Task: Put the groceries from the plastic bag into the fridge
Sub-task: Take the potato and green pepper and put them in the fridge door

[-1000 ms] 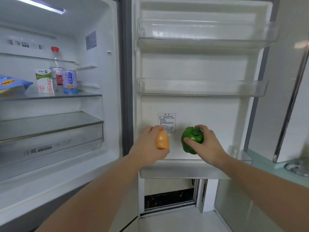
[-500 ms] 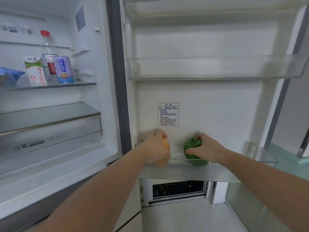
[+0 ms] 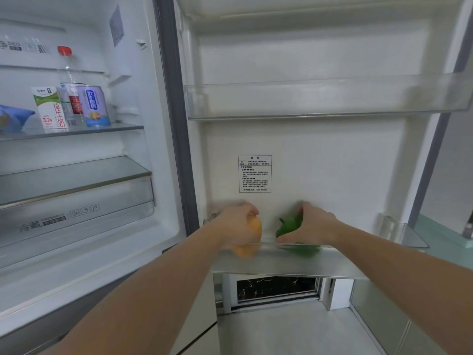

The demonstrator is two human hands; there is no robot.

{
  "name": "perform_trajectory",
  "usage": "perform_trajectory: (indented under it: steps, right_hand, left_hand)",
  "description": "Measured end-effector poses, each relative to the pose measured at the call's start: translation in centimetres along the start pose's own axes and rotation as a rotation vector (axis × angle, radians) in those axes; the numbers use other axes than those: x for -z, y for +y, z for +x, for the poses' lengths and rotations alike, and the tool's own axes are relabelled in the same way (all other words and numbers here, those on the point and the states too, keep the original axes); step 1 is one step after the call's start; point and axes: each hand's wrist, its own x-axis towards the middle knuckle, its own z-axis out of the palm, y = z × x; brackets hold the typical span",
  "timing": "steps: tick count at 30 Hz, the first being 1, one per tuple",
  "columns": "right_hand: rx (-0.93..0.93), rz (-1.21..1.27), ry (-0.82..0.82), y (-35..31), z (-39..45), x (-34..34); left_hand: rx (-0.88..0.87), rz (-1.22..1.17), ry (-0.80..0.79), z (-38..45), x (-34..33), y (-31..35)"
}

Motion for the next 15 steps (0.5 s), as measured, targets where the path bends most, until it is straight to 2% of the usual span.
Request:
perform_trajectory:
  steps: [5, 15]
  right_hand:
    - [0.048, 0.014, 0.019, 0.2, -0.7, 0.6]
    - [0.070, -0.075, 0.288, 2.0, -6.2, 3.1]
  left_hand:
    - [0.007, -0.001, 0.046, -0.7, 0.6, 0.3]
    - [-0.180, 0.077, 0.176, -2.9, 1.5, 2.7]
